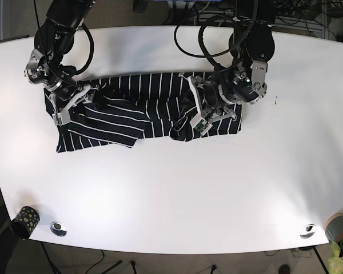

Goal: Fold the T-shirt properly
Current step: 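Lift the strip end with the left gripper and fold it toward the right gripper, then pinch both ends and push them inward toward each other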

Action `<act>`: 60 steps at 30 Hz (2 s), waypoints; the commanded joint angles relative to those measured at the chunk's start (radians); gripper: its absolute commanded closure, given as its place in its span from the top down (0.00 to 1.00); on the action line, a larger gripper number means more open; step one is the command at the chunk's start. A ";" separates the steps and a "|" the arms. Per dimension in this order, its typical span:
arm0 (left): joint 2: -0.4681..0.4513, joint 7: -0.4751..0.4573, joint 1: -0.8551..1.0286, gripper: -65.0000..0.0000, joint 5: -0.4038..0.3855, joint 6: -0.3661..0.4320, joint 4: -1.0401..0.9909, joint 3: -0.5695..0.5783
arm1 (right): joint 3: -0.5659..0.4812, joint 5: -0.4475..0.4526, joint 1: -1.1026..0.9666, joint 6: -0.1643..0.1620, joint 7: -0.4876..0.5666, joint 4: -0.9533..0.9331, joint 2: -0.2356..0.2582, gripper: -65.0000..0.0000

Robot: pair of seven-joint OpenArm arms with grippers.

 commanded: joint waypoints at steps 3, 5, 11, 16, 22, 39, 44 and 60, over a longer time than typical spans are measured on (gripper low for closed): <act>0.015 -0.016 -0.039 0.42 -0.009 0.008 -0.017 0.003 | -0.003 -0.036 0.003 -0.010 -0.050 -0.004 0.002 0.73; 0.052 -0.016 -0.056 0.47 -0.009 0.048 -0.024 0.003 | -0.003 -0.036 0.003 -0.010 -0.050 -0.004 0.002 0.73; 0.091 -0.016 -0.094 0.60 -0.011 0.108 -0.019 0.086 | -0.003 -0.036 0.003 -0.010 -0.050 -0.004 0.002 0.73; 0.091 -0.016 -0.111 0.62 -0.011 0.109 0.039 0.184 | -0.005 -0.036 0.003 -0.010 -0.050 -0.004 0.002 0.73; 0.078 -0.016 -0.111 0.61 0.002 0.109 0.104 0.187 | -0.003 -0.036 0.013 -0.010 -0.051 0.022 0.002 0.73; -0.077 -0.039 0.070 0.47 0.052 0.069 0.131 -0.090 | 0.139 0.229 0.080 -0.014 -0.182 0.190 0.062 0.74; -0.076 -0.042 0.108 0.46 0.055 -0.041 0.108 -0.173 | 0.195 0.223 0.149 -0.014 -0.202 0.064 0.131 0.74; -0.068 -0.036 -0.016 0.46 0.052 -0.056 0.076 -0.253 | 0.201 0.227 0.273 -0.010 -0.122 -0.409 0.292 0.74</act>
